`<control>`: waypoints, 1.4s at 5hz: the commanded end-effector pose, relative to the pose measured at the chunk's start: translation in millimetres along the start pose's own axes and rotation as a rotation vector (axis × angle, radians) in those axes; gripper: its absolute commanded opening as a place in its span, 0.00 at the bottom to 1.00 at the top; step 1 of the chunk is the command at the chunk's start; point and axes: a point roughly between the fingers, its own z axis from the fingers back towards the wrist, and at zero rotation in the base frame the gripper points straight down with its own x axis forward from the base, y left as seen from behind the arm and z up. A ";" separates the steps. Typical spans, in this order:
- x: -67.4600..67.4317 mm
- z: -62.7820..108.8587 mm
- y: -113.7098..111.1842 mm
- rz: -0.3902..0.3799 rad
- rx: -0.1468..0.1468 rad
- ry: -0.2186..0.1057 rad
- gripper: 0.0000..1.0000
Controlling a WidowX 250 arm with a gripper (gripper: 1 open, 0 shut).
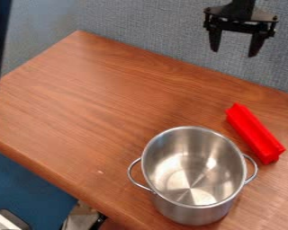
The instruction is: Move the red object from the metal pot to the table
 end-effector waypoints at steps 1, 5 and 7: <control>-4.5 30.4 3.7 -0.060 -0.043 -0.062 1.00; -75.2 35.3 -25.4 -0.199 -0.092 -0.023 1.00; -82.6 43.7 -13.7 -0.125 -0.081 -0.029 1.00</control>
